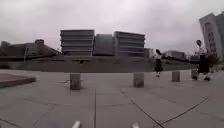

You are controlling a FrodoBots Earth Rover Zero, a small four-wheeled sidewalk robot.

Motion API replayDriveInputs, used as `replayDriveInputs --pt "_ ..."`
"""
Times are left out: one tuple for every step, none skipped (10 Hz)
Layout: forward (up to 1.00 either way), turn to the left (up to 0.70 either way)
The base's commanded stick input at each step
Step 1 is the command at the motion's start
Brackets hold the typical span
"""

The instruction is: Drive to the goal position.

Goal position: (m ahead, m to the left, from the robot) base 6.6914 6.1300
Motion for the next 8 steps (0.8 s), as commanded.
replayDriveInputs --pt "0.7 -0.01" --pt "0.7 -0.01" --pt "0.7 -0.01" --pt "0.7 -0.01" --pt "0.7 -0.01" --pt "0.7 0.0" --pt "0.7 0.06" --pt "0.7 0.13"
